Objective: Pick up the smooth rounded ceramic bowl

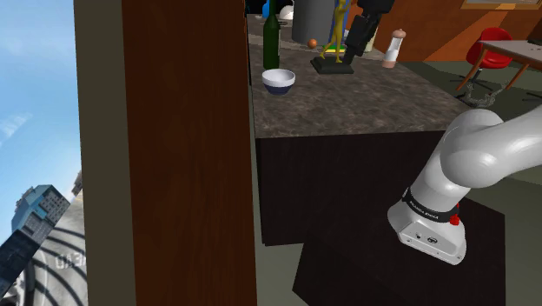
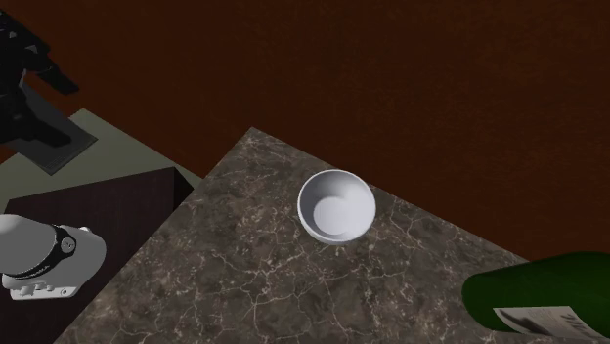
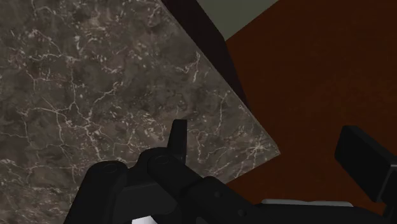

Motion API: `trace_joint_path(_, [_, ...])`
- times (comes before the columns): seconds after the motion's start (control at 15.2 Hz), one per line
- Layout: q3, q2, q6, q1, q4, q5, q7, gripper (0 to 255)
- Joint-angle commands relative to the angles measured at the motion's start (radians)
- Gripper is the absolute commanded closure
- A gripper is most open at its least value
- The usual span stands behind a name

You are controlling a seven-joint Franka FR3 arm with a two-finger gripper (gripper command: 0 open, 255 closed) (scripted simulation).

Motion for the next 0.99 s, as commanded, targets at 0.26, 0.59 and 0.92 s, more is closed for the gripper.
trace_joint_path(0.26, [-0.016, 0.146, 0.093, -0.006, 0.044, -0.014, -0.026, 0])
trace_joint_path(0.59, [-0.035, 0.336, 0.186, -0.01, 0.129, -0.026, -0.056, 0])
trace_joint_path(0.92, [-0.052, 0.53, 0.252, -0.015, 0.247, -0.031, -0.085, 0])
